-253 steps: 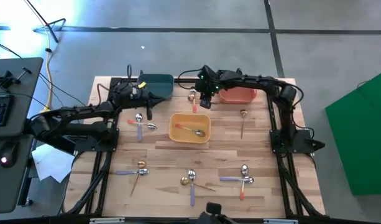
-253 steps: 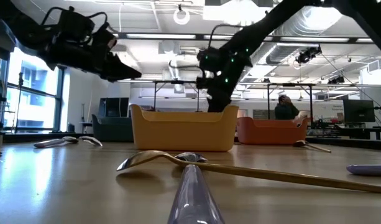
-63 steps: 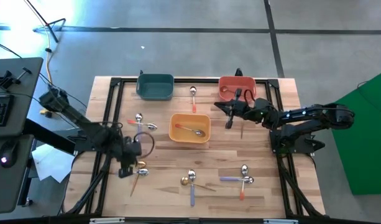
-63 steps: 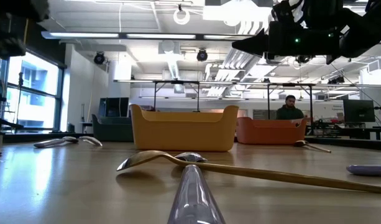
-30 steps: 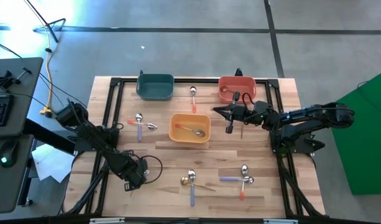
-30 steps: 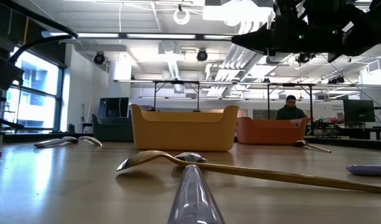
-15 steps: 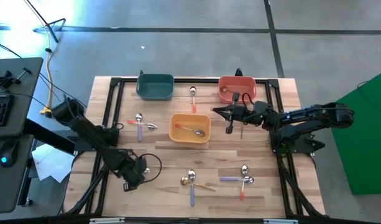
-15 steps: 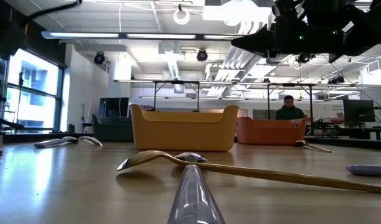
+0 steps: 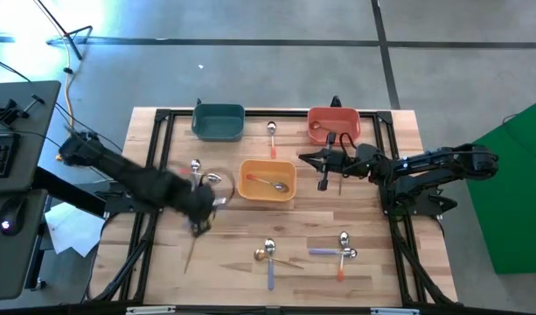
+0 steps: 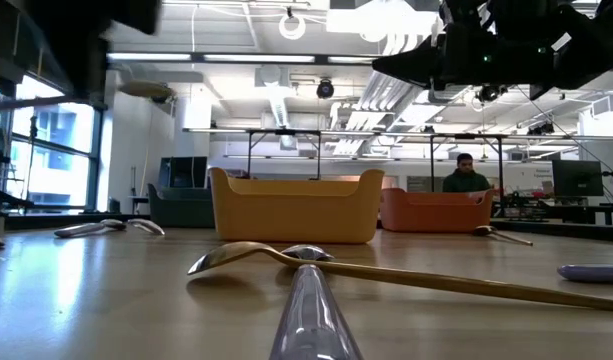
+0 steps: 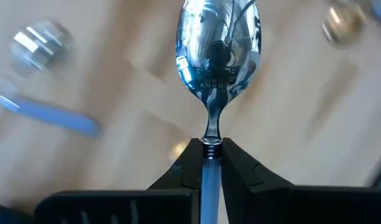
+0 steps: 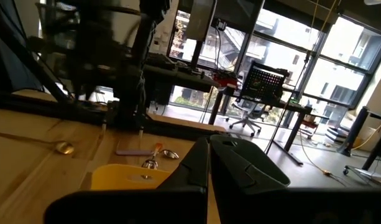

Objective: Sort silverware by color (type)
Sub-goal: Put the purple spoon into the blue bin

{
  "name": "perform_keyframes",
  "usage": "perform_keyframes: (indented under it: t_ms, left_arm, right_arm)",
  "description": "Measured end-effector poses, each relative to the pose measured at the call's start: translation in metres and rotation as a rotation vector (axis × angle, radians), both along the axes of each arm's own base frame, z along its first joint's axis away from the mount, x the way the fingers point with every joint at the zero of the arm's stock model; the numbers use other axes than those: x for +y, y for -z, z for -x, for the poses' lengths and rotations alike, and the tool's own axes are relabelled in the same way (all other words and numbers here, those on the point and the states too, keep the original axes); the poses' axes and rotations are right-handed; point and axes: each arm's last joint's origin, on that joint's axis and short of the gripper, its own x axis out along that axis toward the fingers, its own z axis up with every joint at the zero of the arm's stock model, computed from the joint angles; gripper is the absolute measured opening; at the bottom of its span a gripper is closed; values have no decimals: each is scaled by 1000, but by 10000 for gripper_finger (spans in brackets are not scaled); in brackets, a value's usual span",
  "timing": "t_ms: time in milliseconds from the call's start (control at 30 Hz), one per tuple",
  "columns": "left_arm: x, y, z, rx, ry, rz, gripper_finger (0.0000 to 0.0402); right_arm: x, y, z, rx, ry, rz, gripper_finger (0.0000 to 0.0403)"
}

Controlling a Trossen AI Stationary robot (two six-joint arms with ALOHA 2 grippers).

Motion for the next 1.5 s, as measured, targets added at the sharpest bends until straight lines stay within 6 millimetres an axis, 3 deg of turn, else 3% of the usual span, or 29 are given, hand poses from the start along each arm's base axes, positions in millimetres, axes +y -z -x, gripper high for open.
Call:
perform_keyframes:
  t_ms: [167,500,733,933,1233,1500]
  left_arm:
    - [74,1,-13,12,-39,-94,14]
    - [221,5,-15,140,-53,-237,14]
    - [299,18,-39,292,49,-315,15]
    - [330,42,-59,254,139,-275,15]
    - [357,83,-64,203,150,-222,15]
    - [371,88,-57,186,124,-237,15]
  right_arm:
    - [0,-5,-2,-10,4,36,0]
    - [-7,-11,-6,15,30,67,0]
    - [-13,-10,-5,20,57,69,0]
    - [-23,-10,-3,25,102,84,0]
    - [-40,-11,3,24,179,85,0]
    - [-49,-11,6,18,218,86,0]
